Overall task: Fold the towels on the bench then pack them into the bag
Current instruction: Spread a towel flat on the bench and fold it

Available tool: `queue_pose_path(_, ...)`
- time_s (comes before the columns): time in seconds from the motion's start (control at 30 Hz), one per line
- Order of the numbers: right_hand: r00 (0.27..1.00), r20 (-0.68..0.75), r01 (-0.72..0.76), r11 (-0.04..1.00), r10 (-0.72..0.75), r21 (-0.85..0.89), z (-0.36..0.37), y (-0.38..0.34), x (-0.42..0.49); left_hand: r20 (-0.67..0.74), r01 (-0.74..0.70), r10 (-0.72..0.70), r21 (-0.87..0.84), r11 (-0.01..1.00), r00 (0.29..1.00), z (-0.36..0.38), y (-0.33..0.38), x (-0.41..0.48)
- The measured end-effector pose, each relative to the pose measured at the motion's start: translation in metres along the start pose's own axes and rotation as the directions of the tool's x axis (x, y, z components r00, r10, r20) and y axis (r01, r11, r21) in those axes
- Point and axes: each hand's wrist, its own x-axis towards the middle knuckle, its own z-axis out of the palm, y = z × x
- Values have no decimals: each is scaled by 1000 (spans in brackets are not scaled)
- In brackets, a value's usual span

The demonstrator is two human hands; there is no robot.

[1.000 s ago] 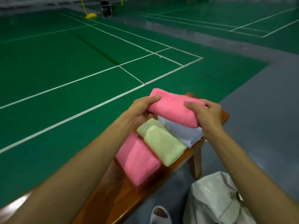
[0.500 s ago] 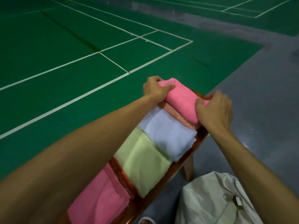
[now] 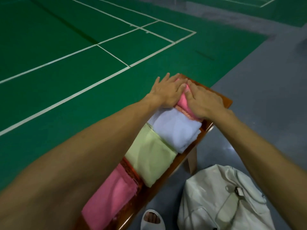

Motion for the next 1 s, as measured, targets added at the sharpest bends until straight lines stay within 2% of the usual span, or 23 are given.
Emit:
queue_pose_path(0.1, 999, 48, -23, 998, 25, -56, -19, -6, -10, 39, 0, -4, 104, 995, 999, -23, 4, -11)
queue_pose_path(0.3, 986, -103, 111, 983, -127, -148, -63, -29, -65, -66, -75, 87, 167, 983, 994, -80, 4, -104)
queue_pose_path(0.43, 969, -122, 197, 968, -216, -154, -64, -68, -112, -76, -21, 30, 125, 992, 997, -102, 2, -183)
queue_pose_path(0.6, 935, -89, 337, 938, -343, -76, -58, -146, -177, -92, 99, -90, 100, 990, 992, -123, -11, -298)
queue_pose_path(0.83, 779, -21, 627, 779, -627, 10, -18, -305, -281, -181, 336, -320, 62, 940, 930, -132, -61, -517)
queue_pose_path(1.0, 637, 101, 728, 640, -764, 248, 44, -432, -362, -248, 584, -569, -15, 812, 784, -113, -105, -699)
